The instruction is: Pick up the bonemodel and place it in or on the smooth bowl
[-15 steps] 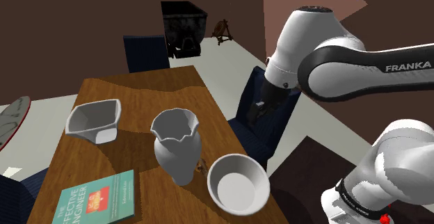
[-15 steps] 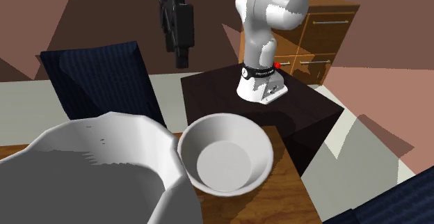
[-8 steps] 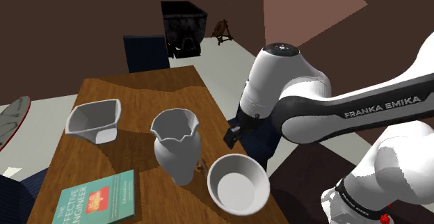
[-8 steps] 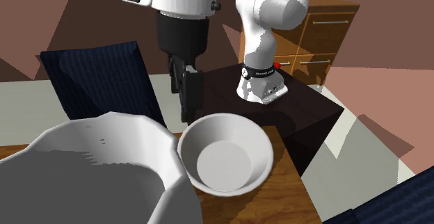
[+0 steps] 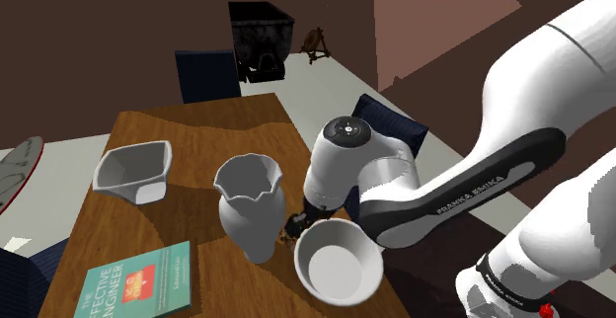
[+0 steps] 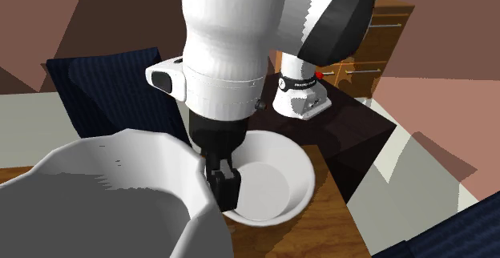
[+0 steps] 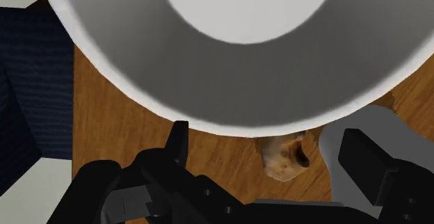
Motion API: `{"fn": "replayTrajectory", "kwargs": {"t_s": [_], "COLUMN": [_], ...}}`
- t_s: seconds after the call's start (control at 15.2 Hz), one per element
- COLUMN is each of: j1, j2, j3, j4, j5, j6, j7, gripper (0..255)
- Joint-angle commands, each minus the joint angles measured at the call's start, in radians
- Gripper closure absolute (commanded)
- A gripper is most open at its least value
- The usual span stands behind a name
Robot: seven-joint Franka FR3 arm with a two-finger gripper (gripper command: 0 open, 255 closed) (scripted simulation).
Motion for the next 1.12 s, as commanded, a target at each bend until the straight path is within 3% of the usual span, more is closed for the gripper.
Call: {"fn": "replayTrajectory", "kwargs": {"t_s": [0.0, 0.07, 0.2, 0.26, 0.46, 0.73, 1.06], "j1": [-0.077, -0.078, 0.001, 0.008, 0.0, 0.047, 0.05], "j2": [0.14, 0.217, 0.349, 0.348, 0.414, 0.491, 0.49], "j3": [0.076, 0.076, 0.006, 0.0, -0.008, -0.076, -0.079], "j4": [0.058, 0.094, 0.169, 0.169, 0.188, 0.216, 0.216], "j5": [-0.265, -0.408, -0.617, -0.614, -0.719, -0.831, -0.829], "j6": [0.018, 0.005, -0.034, -0.032, -0.035, -0.025, -0.024], "j7": [0.232, 0.353, 0.533, 0.531, 0.602, 0.677, 0.675], "gripper": [0, 0, 0, 0, 0, 0, 0]}}
